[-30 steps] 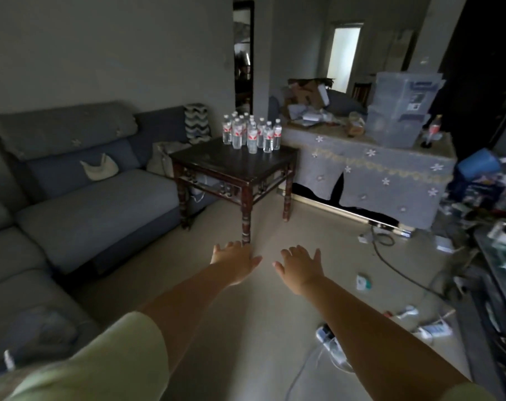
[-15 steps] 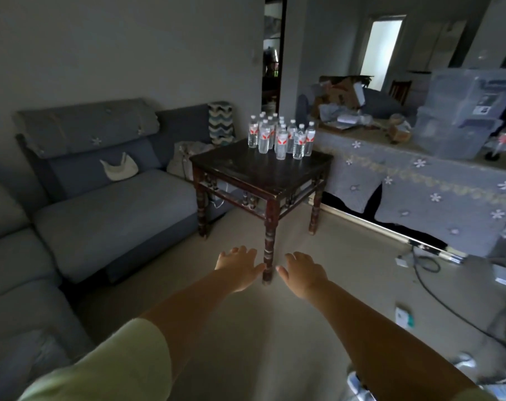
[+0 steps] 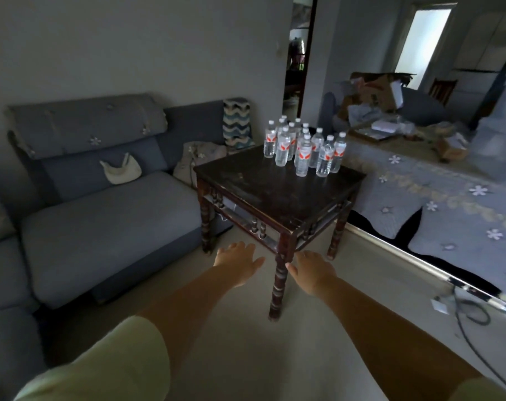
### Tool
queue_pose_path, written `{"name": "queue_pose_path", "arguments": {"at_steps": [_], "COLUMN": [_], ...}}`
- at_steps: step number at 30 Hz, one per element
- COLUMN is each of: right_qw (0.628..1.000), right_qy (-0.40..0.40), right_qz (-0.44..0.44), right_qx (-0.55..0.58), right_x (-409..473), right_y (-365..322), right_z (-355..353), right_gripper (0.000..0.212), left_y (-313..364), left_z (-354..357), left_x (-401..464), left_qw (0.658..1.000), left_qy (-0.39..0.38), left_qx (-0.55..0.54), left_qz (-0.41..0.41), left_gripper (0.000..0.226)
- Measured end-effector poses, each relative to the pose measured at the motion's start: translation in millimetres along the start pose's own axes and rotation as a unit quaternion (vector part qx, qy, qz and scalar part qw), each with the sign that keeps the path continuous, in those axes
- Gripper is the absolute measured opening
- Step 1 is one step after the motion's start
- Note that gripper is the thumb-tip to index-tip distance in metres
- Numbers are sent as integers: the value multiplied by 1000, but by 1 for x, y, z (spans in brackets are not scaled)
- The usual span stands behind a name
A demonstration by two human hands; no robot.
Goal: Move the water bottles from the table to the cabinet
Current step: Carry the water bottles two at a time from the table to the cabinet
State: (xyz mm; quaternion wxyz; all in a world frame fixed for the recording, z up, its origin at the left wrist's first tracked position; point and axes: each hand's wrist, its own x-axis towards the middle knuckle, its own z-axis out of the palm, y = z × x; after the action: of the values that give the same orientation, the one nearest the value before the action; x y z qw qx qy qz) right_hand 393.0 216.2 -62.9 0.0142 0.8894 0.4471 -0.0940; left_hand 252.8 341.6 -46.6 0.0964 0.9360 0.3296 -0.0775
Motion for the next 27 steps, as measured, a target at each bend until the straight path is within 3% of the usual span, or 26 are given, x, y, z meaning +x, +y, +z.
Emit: {"name": "queue_pose_path", "arguments": {"at_steps": [5, 9, 17, 27], "right_qw": [1000, 1000, 992, 982], "right_qy": [17, 3, -5, -45], "right_qz": [-9, 17, 103, 165], "right_qx": [0, 9, 66, 85], "right_x": [91, 160, 288, 404], "right_y": [-23, -39, -60, -41], "right_z": [-15, -28, -67, -55], "right_gripper": [50, 48, 51, 52], "left_y": [-41, -76, -137, -149], "left_z": [-20, -39, -100, -93], "left_x": [76, 146, 284, 404], "left_qw": [1000, 1000, 999, 994], "left_qy": [15, 8, 16, -44], "left_qx": [-6, -1, -28, -15], "left_qz": [-12, 23, 43, 95], "left_gripper": [52, 40, 57, 58]}}
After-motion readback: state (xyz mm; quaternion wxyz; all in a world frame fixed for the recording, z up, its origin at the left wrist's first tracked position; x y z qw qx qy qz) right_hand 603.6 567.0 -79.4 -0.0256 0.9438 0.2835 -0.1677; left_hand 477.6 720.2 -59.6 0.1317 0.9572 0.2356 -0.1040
